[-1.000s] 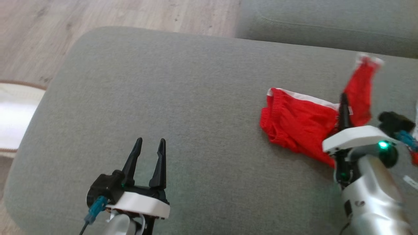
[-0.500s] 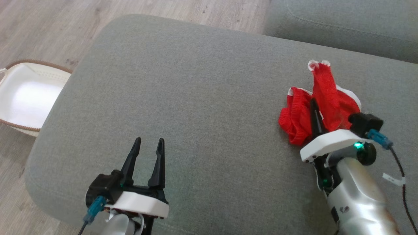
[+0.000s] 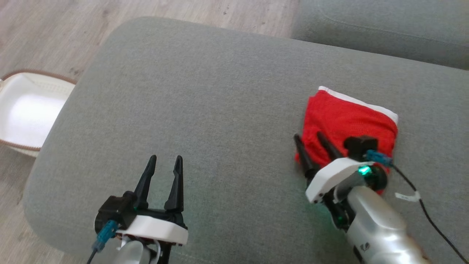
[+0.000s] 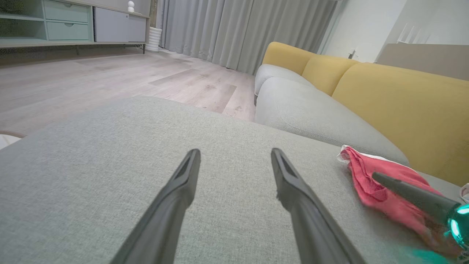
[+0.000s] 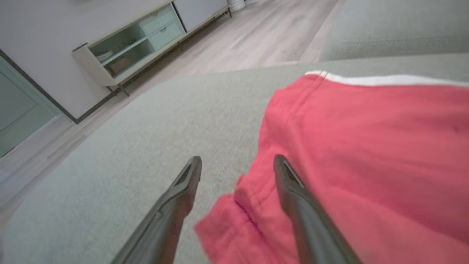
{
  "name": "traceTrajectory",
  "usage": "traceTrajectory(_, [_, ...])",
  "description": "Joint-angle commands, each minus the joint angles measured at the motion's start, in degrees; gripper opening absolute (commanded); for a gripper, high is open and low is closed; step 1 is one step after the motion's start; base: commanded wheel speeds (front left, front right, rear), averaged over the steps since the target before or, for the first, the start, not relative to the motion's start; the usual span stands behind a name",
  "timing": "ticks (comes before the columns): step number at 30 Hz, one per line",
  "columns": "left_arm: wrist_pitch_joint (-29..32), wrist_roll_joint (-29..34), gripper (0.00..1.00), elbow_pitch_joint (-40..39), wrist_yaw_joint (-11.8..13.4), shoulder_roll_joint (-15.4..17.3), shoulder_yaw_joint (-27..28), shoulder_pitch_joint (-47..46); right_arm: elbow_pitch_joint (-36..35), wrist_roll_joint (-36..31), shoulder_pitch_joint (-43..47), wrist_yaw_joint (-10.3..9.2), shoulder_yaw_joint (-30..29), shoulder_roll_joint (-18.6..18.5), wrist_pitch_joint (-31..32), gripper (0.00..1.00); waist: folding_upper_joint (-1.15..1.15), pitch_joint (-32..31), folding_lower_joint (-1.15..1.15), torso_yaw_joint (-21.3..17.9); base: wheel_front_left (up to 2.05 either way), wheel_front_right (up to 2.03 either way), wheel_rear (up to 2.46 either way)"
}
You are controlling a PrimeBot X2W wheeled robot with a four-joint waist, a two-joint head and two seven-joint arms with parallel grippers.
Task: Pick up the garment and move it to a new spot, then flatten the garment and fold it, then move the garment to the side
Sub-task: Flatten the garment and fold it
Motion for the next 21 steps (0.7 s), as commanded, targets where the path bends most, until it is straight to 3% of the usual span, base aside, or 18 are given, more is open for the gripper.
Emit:
traceTrajectory(1, [-0.55,-0.07,1.0,-1.53,-0.14,0.21,2.16,-1.81,-1.36,2.16,-1.28,0.39,3.0,1.01,1.17,1.0,0.0,-0.62,0.0,-0.89,0.0,0.0,0.0])
traceTrajectory(7, [-0.55,0.42,1.0,-1.54,-0.23,0.21,3.23,-1.24,-2.92,9.26,-0.09,0.39,12.02,1.02,7.52,1.0,0.0,-1.96,0.0,-4.41,0.0,0.0,0.0])
traceTrajectory(11, [-0.55,0.82,1.0,-1.62,-0.35,0.21,3.88,-0.85,-4.34,11.42,-0.26,0.39,14.51,1.0,6.13,1.0,0.0,-2.79,0.0,-7.13,0.0,0.0,0.0])
traceTrajectory(16, [-0.55,3.06,1.0,-3.83,-0.47,0.21,4.12,-1.23,-5.48,10.8,-1.75,0.39,11.93,-1.24,-1.35,1.0,0.0,-3.33,0.0,-11.14,0.0,0.0,0.0])
traceTrajectory(21, [-0.55,2.04,1.0,-7.81,-0.25,0.21,4.18,-2.21,-8.64,3.78,-2.32,0.39,4.37,-5.25,-3.44,1.0,0.0,-3.45,0.0,-13.88,0.0,0.0,0.0])
